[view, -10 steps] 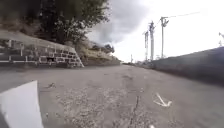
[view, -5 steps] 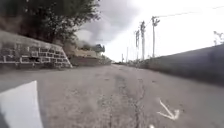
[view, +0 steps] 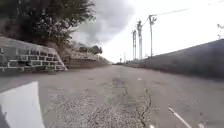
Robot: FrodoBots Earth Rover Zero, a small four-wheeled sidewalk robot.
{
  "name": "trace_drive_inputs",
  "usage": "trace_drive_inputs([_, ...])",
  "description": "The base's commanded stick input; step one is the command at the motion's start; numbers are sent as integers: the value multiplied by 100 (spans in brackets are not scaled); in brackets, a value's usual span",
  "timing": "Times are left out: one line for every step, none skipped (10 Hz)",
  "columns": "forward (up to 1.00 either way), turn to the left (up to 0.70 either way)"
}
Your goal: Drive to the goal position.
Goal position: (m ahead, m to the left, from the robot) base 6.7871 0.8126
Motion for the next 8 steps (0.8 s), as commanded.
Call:
trace_drive_inputs([85, 0])
trace_drive_inputs([85, 0])
trace_drive_inputs([85, 0])
trace_drive_inputs([85, 0])
trace_drive_inputs([85, 0])
trace_drive_inputs([85, 0])
trace_drive_inputs([85, 0])
trace_drive_inputs([85, 0])
